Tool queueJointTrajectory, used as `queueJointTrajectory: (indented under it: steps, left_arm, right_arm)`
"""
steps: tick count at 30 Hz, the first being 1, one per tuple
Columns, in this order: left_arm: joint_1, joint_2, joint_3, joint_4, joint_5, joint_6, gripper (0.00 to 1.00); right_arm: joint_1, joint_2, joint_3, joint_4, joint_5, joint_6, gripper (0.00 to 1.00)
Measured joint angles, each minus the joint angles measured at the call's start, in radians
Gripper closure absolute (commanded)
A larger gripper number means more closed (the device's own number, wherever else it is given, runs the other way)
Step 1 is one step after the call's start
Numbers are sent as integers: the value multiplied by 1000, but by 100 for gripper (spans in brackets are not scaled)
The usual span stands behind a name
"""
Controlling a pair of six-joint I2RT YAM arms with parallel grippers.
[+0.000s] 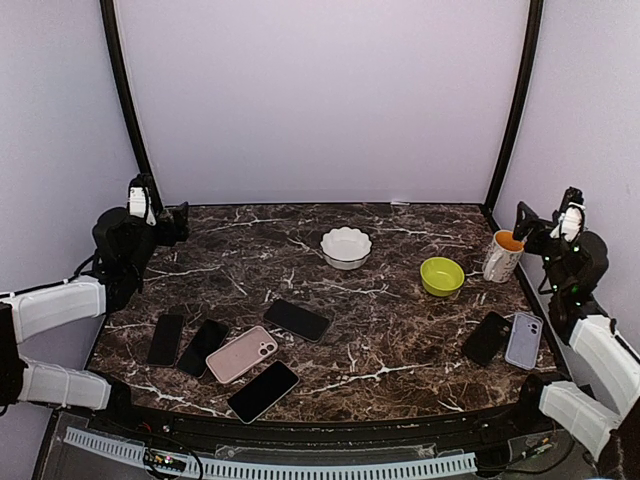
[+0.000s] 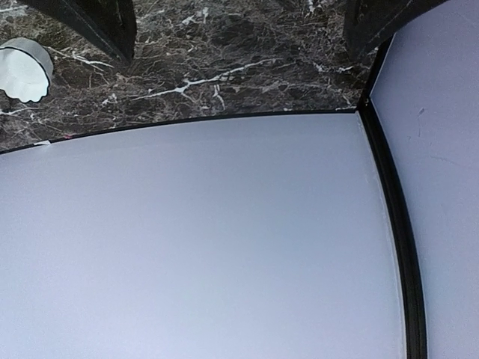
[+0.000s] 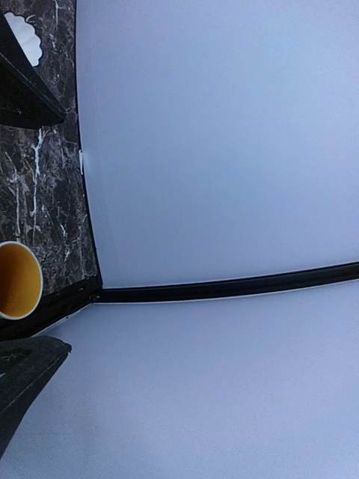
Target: Put the phone into the phone case
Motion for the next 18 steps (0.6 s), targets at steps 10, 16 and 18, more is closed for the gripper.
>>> queueJointTrajectory:
  steps: [10,16,18]
  left_arm:
    - [-69,1,244,-319,74,72,1]
    - [-161,54,448,-538,70,159,1]
    - [-207,71,500,-616,54,203,1]
  right_arm:
    - [42,128,340,-427,-6,25,9]
    - [142,225,535,-675,131,19,9]
    - [200,285,634,-777,219,14,9]
